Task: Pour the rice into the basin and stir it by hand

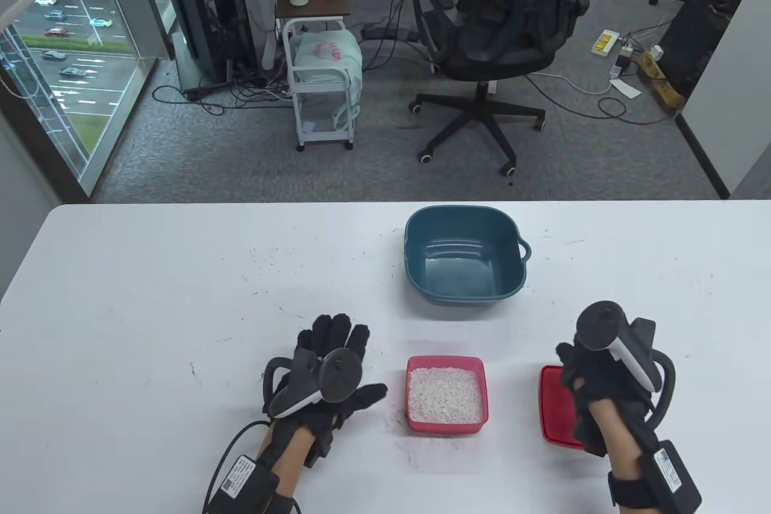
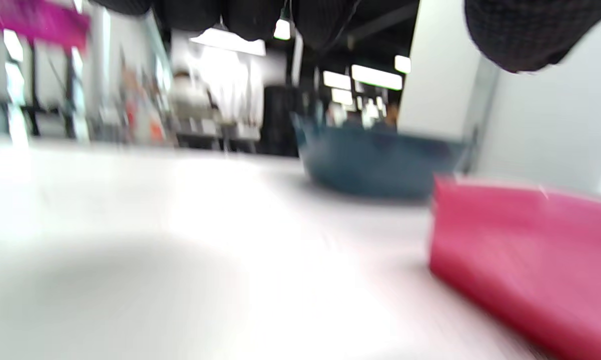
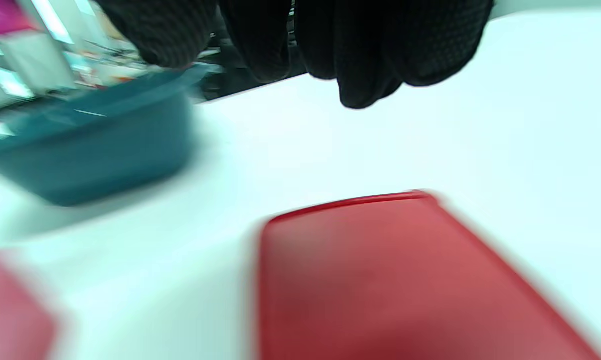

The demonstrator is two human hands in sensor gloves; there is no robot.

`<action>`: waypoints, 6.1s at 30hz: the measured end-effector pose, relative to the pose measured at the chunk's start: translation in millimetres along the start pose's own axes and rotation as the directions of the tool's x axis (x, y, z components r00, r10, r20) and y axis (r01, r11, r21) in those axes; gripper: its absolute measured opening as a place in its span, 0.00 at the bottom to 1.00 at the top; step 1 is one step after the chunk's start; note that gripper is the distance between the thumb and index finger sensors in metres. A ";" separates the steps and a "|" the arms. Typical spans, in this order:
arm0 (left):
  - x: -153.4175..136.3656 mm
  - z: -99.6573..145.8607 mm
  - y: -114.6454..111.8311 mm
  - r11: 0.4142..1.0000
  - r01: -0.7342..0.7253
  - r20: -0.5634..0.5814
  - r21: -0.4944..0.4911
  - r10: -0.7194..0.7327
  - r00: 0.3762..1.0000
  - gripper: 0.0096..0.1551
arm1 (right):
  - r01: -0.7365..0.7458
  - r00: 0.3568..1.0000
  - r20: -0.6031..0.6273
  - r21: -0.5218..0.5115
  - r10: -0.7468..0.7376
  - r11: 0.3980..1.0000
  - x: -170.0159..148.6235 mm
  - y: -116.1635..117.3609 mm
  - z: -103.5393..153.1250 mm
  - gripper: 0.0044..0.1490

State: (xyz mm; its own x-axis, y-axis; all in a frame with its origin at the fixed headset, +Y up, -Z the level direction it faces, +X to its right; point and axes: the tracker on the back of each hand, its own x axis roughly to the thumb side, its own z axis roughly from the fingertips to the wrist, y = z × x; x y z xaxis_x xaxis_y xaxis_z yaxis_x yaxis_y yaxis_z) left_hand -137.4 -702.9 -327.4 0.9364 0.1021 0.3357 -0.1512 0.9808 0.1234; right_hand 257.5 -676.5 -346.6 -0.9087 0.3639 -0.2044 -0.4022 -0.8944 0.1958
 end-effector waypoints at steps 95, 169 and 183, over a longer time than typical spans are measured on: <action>14.9 23.2 -50.9 0.948 0.285 0.111 -0.141 -0.271 0.956 0.48 | -0.416 0.735 0.090 -0.722 0.672 0.553 125.4 -24.7 -84.4 0.51; 18.6 24.9 -52.8 0.941 0.302 0.127 -0.153 -0.285 0.950 0.48 | -0.393 0.877 -0.051 -0.648 0.478 0.652 48.9 -13.4 -69.4 0.51; 19.7 25.7 -52.5 0.943 0.297 0.129 -0.151 -0.279 0.952 0.48 | 0.621 0.748 0.099 -0.451 -0.656 0.641 -72.1 -30.5 -73.9 0.46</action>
State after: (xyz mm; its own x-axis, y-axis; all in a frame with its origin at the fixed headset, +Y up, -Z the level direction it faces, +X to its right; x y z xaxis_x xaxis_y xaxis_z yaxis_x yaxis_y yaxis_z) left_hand -119.2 -756.6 -303.3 0.8923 -0.1980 0.4057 0.1832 0.9802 0.0755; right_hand 343.6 -694.6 -408.8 -0.4275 0.8846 -0.1863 -0.7722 -0.4645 -0.4336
